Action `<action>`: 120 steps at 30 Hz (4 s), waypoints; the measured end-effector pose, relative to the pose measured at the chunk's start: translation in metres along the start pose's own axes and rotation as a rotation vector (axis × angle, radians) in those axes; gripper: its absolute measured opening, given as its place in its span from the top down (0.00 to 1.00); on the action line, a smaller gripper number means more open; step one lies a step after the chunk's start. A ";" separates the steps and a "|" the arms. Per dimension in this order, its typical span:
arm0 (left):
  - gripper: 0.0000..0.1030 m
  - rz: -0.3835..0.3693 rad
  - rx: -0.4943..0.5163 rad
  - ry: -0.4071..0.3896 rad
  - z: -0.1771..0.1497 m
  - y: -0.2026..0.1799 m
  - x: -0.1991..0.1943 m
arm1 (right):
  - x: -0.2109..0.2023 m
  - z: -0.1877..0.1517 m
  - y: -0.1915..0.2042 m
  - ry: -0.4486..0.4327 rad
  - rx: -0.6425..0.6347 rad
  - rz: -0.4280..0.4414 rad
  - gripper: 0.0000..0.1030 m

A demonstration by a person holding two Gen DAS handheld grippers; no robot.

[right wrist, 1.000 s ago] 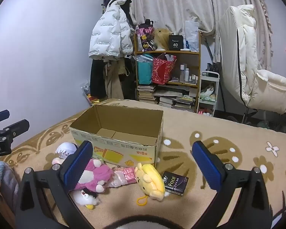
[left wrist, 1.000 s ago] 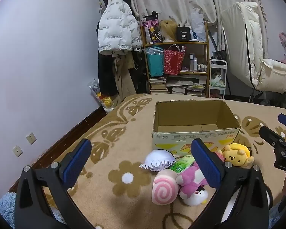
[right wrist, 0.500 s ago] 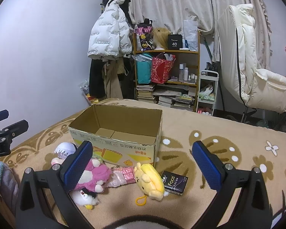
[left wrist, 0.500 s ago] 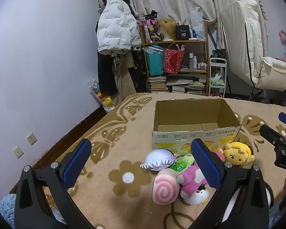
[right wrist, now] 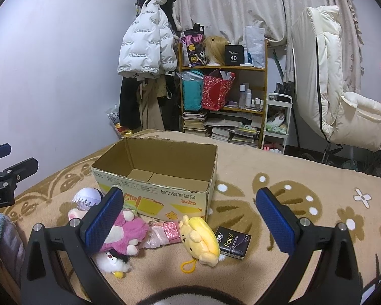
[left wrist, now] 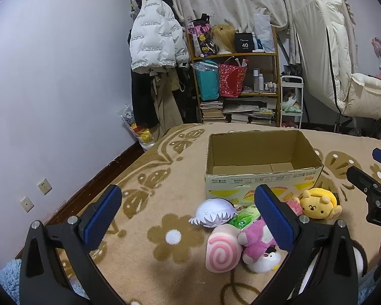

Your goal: Organize soft objects

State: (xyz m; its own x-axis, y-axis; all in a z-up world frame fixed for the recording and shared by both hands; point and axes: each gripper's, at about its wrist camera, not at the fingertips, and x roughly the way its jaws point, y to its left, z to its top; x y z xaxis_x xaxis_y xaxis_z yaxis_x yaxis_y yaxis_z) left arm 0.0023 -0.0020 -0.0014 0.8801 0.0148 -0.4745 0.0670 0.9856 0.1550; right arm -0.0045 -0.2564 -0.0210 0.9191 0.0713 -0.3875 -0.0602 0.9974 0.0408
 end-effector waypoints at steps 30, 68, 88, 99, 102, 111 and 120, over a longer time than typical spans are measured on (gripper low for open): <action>0.00 -0.003 0.005 0.002 -0.001 -0.002 -0.001 | 0.011 -0.007 0.007 0.009 -0.006 -0.002 0.00; 0.00 -0.020 -0.001 0.070 -0.002 0.003 0.026 | 0.032 -0.007 0.000 0.085 0.030 0.036 0.00; 0.00 -0.066 -0.052 0.308 -0.001 -0.008 0.125 | 0.113 -0.025 -0.030 0.256 0.103 0.067 0.01; 0.00 -0.064 -0.023 0.403 -0.016 -0.022 0.159 | 0.141 -0.049 -0.032 0.369 0.079 0.102 0.18; 0.00 -0.068 -0.016 0.427 -0.020 -0.025 0.165 | 0.146 -0.054 -0.030 0.401 0.067 0.104 0.30; 0.00 -0.067 0.002 0.472 -0.032 -0.029 0.177 | 0.150 -0.065 -0.022 0.446 0.054 0.140 0.57; 0.35 -0.122 0.043 0.511 -0.042 -0.039 0.183 | 0.142 -0.062 -0.026 0.433 0.086 0.136 0.59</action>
State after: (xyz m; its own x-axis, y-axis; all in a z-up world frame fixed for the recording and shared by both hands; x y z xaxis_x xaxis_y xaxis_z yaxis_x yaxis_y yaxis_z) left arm 0.1414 -0.0312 -0.1305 0.5238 -0.0086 -0.8518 0.1833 0.9777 0.1029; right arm 0.1039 -0.2712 -0.1344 0.6570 0.2187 -0.7215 -0.1191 0.9751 0.1871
